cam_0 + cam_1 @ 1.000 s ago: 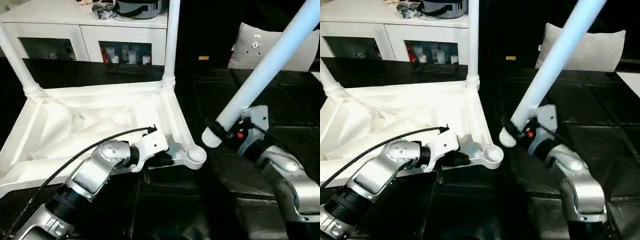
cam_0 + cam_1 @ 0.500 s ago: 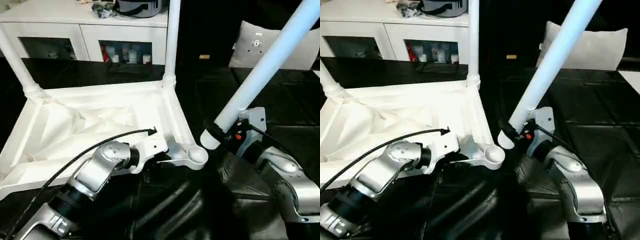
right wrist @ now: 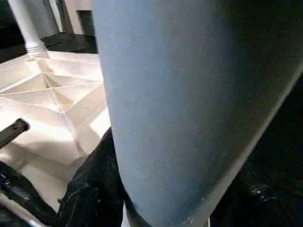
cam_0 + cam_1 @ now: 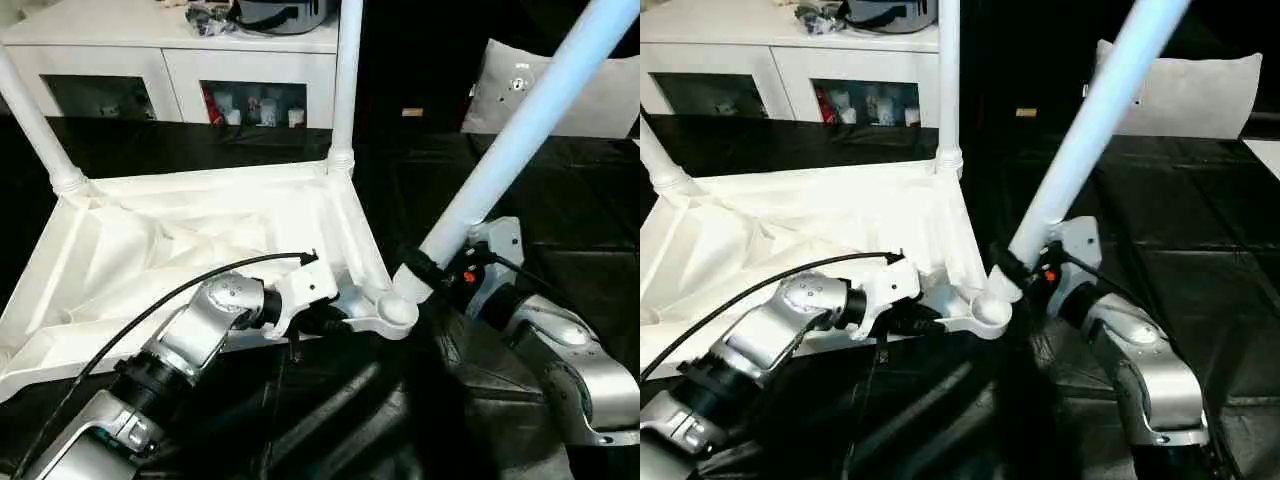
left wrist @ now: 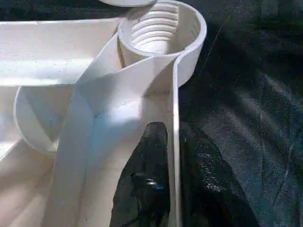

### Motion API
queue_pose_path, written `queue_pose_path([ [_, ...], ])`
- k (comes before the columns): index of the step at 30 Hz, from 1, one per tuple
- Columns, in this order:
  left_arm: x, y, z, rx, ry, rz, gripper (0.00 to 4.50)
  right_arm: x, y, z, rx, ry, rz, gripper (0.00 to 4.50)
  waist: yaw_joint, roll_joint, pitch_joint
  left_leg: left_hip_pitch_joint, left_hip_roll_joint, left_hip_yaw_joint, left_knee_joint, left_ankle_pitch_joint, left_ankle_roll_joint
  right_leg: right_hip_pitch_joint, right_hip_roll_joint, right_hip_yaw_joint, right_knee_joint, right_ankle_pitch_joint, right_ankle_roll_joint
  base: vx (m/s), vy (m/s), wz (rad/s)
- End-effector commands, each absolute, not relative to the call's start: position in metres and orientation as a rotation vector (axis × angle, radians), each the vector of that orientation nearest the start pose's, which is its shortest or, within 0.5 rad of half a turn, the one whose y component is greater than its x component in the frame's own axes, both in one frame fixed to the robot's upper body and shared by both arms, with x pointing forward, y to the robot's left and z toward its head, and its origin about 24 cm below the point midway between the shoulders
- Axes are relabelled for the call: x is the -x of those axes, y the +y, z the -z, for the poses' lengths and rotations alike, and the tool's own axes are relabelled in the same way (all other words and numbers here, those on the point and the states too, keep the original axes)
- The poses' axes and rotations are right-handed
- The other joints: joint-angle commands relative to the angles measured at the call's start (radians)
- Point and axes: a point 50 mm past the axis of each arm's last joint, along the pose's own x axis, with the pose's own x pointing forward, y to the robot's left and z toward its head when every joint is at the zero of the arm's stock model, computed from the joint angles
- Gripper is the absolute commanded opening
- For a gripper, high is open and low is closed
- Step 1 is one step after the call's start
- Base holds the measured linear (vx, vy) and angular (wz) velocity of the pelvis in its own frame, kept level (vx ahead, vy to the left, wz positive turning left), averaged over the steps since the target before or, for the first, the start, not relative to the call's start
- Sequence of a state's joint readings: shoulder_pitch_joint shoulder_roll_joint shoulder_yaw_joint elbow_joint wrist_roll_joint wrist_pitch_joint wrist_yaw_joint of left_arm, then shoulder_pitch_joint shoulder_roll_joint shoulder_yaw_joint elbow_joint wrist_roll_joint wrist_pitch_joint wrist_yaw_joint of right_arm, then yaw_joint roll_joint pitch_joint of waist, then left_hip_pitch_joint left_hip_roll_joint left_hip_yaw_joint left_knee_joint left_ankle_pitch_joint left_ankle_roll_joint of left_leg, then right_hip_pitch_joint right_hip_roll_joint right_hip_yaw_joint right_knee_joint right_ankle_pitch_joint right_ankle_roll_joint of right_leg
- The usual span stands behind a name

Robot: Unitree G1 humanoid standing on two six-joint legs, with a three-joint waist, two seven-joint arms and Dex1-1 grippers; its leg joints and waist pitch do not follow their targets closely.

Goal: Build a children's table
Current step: Insert table leg to table base

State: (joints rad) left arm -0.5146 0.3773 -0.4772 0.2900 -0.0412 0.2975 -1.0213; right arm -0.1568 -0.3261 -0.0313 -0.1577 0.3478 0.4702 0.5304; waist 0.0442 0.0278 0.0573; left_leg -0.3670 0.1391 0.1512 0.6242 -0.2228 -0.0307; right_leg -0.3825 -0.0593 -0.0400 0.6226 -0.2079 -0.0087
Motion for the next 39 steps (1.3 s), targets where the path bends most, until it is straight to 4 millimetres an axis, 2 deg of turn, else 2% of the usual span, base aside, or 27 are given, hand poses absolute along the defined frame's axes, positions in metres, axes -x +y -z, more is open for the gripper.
queue_pose_path([
  [1,-0.296,0.096,-0.050,-0.480,0.462,1.317,0.15,-0.271,-0.168,-0.096,-0.032,0.120,-0.609,1.88,0.004,-0.002,-0.054,0.005,0.084,-0.028,-0.096,-0.178,0.011,0.044,-0.098,0.056,-0.080,-0.176,-0.246,0.000,0.000,0.00],
  [7,-0.298,0.100,-0.050,-0.540,0.467,1.332,0.00,-0.270,-0.165,-0.097,-0.038,0.138,-0.639,1.88,0.004,0.000,-0.053,0.006,0.085,-0.028,-0.096,-0.178,0.012,0.043,-0.098,0.056,-0.083,-0.192,-0.239,0.000,0.000,0.00],
  [15,-0.313,0.100,-0.062,-0.484,0.345,1.304,0.00,-0.279,-0.155,-0.103,-0.036,0.179,-0.741,1.88,0.002,-0.001,-0.053,0.005,0.084,-0.029,-0.096,-0.180,0.008,0.043,-0.099,0.055,-0.085,-0.226,-0.233,0.000,0.000,0.00],
  [18,-0.318,0.101,-0.064,-0.470,0.343,1.308,0.00,-0.286,-0.154,-0.103,-0.007,0.214,-0.772,1.88,0.004,-0.001,-0.056,0.005,0.083,-0.026,-0.092,-0.147,0.011,0.043,-0.101,0.056,-0.082,-0.178,-0.244,0.000,0.000,0.00],
  [19,-0.321,0.103,-0.064,-0.474,0.349,1.314,0.00,-0.290,-0.152,-0.103,0.007,0.230,-0.797,1.88,0.005,-0.007,-0.058,0.001,0.083,-0.026,-0.091,-0.124,0.018,0.048,-0.101,0.055,-0.076,-0.150,-0.250,0.000,0.000,0.00],
  [23,-0.324,0.106,-0.064,-0.504,0.354,1.319,0.00,-0.296,-0.147,-0.106,0.012,0.256,-0.859,1.88,0.009,-0.005,-0.062,0.002,0.083,-0.024,-0.086,-0.076,0.039,0.048,-0.101,0.053,-0.070,-0.073,-0.270,0.000,0.000,0.00],
  [24,-0.325,0.109,-0.065,-0.520,0.358,1.319,0.00,-0.298,-0.144,-0.105,0.023,0.277,-0.890,1.88,0.010,-0.008,-0.063,0.001,0.083,-0.023,-0.085,-0.071,0.049,0.048,-0.101,0.051,-0.066,-0.055,-0.280,0.000,0.000,0.00],
  [27,-0.325,0.110,-0.065,-0.528,0.361,1.320,0.00,-0.299,-0.142,-0.104,0.029,0.289,-0.904,1.88,0.013,-0.006,-0.061,0.004,0.087,-0.021,-0.086,-0.079,0.047,0.046,-0.102,0.052,-0.067,-0.064,-0.282,0.000,0.000,0.00],
  [28,-0.324,0.112,-0.063,-0.556,0.370,1.351,0.00,-0.302,-0.138,-0.102,0.030,0.309,-0.929,1.88,0.018,-0.012,-0.061,0.004,0.087,-0.021,-0.086,-0.074,0.047,0.046,-0.103,0.051,-0.066,-0.066,-0.283,0.000,0.000,0.00],
  [30,-0.323,0.113,-0.062,-0.567,0.372,1.365,0.00,-0.303,-0.136,-0.101,0.034,0.317,-0.933,1.88,0.019,-0.010,-0.061,0.005,0.089,-0.019,-0.087,-0.078,0.039,0.045,-0.104,0.052,-0.066,-0.070,-0.283,0.000,0.000,0.00],
  [31,-0.322,0.113,-0.062,-0.574,0.371,1.372,0.00,-0.304,-0.136,-0.099,0.038,0.326,-0.936,1.88,0.020,-0.013,-0.061,0.006,0.090,-0.018,-0.087,-0.077,0.036,0.046,-0.104,0.052,-0.064,-0.067,-0.284,0.000,0.000,0.00],
  [39,-0.316,0.109,-0.062,-0.604,0.334,1.454,0.00,-0.308,-0.138,-0.086,0.071,0.431,-0.951,1.88,0.025,-0.016,-0.062,0.006,0.091,-0.013,-0.085,-0.060,0.036,0.046,-0.106,0.052,-0.060,-0.044,-0.287,0.000,0.000,0.00],
])
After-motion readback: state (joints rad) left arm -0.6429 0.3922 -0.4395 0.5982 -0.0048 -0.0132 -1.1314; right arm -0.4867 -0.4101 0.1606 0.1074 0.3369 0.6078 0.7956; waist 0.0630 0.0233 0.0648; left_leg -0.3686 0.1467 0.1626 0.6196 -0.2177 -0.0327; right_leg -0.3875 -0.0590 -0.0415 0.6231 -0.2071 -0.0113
